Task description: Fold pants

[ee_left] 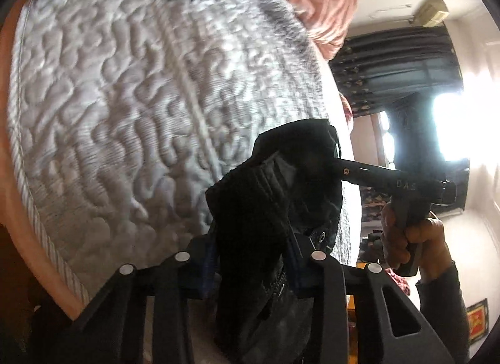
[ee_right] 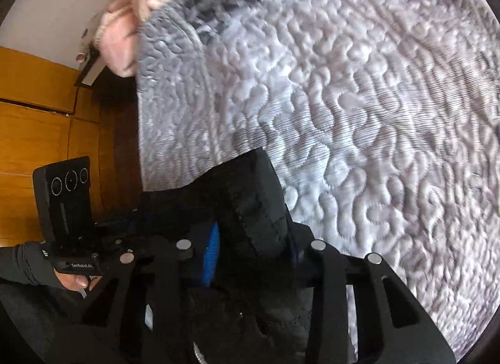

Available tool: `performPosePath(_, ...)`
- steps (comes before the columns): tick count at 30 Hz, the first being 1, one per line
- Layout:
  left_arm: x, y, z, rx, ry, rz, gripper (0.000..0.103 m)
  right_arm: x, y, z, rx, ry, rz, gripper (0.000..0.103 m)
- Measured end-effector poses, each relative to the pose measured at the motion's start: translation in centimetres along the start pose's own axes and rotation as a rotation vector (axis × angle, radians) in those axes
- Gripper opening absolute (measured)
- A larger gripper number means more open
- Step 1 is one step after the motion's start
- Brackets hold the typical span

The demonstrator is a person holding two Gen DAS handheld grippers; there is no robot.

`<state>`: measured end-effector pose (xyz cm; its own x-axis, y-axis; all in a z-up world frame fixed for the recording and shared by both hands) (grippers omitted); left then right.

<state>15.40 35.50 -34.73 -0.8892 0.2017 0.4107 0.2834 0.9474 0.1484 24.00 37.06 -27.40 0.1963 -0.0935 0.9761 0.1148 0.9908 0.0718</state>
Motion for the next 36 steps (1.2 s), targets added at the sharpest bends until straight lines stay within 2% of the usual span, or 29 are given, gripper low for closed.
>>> performPosePath(9, 2.5, -2.1, -8.4, -0.222, -0.003, -0.008, 0.036, 9.5, -4.1, 1.3, -0.017, -0.052, -0.135, 0.034)
performPosePath(15, 3.4, -4.5, -13.3, -0.347, 0.005, -0.008, 0.036, 14.0, -7.4, 2.0, -0.03, -0.087, -0.191, 0.034)
performPosePath(25, 4.3, -8.5, -19.2, -0.503, 0.012, 0.001, 0.036, 19.2, -12.1, 2.7, -0.055, -0.145, -0.26, 0.034)
performPosePath(36, 4.1, -11.2, -22.9, -0.608, 0.014, 0.027, 0.036, 22.1, -15.9, 2.4, -0.089, -0.169, -0.327, 0.034)
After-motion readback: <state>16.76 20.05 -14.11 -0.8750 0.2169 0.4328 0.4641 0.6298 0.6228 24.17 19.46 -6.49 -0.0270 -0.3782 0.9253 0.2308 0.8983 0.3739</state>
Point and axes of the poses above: each gripper's, at about its wrist camera, not at the fingertips, and x roughly against the way its jaws point, z to its left, y to its top, the point moved 6 cm from there along -x, roughly the way its jaws point, and after that the axes turned 11 degrees about -y, right-handed, at the moved point
